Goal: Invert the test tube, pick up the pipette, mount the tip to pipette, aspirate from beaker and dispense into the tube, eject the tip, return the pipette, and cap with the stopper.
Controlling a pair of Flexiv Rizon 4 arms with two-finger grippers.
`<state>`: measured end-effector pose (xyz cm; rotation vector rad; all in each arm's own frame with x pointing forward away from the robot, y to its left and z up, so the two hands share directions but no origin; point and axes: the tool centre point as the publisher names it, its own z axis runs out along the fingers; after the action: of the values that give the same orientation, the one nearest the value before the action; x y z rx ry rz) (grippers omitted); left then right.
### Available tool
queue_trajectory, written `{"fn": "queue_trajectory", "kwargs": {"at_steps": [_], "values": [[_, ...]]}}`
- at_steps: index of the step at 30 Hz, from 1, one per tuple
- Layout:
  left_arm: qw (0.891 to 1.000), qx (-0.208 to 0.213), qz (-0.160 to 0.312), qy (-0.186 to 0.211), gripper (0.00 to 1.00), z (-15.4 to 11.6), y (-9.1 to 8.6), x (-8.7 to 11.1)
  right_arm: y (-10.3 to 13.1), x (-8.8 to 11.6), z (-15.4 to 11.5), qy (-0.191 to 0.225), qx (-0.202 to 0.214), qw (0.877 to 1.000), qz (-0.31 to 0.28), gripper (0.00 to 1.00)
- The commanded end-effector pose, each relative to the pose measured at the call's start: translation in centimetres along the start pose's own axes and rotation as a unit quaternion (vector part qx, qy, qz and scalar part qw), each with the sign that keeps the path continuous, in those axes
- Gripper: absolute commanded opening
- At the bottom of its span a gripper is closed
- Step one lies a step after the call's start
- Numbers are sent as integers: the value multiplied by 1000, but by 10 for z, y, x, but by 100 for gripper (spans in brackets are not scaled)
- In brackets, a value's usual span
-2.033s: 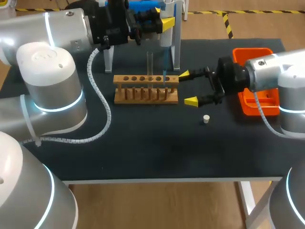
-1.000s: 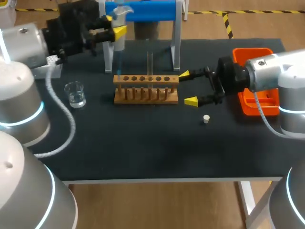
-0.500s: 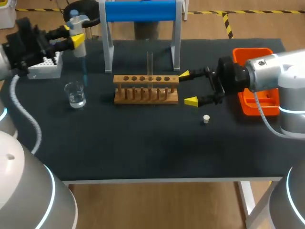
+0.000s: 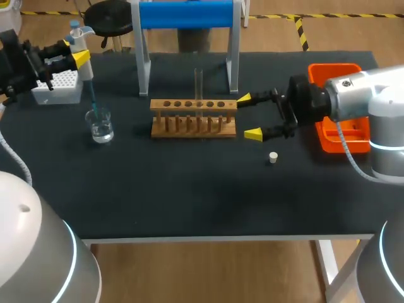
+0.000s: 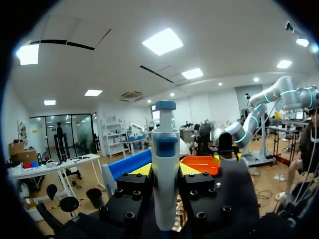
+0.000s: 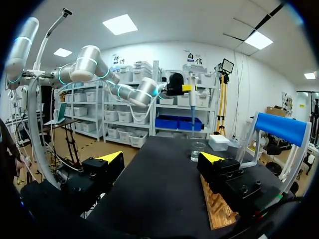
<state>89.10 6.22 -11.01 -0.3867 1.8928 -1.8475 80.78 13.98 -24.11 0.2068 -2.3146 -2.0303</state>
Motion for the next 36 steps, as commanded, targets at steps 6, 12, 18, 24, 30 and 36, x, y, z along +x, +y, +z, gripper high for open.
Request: {"fn": "queue_trajectory", "kwargs": {"at_steps": [6,12,18,24,30,36], "values": [[1000,0,0,2,0,3,10,-12,0,0,-1,1,1,1000,0,100],[1000,1,2,2,0,5,10,-16,0,0,-1,1,1,1000,0,100],[1000,1,1,2,0,5,9,-17,0,0,-1,1,1,1000,0,100],[1000,1,1,2,0,5,9,-17,0,0,-1,1,1,1000,0,100],[1000,1,1,2,0,5,9,-17,0,0,-1,1,1,1000,0,100],[1000,1,1,2,0,5,9,-17,0,0,-1,1,1,1000,0,100]]}}
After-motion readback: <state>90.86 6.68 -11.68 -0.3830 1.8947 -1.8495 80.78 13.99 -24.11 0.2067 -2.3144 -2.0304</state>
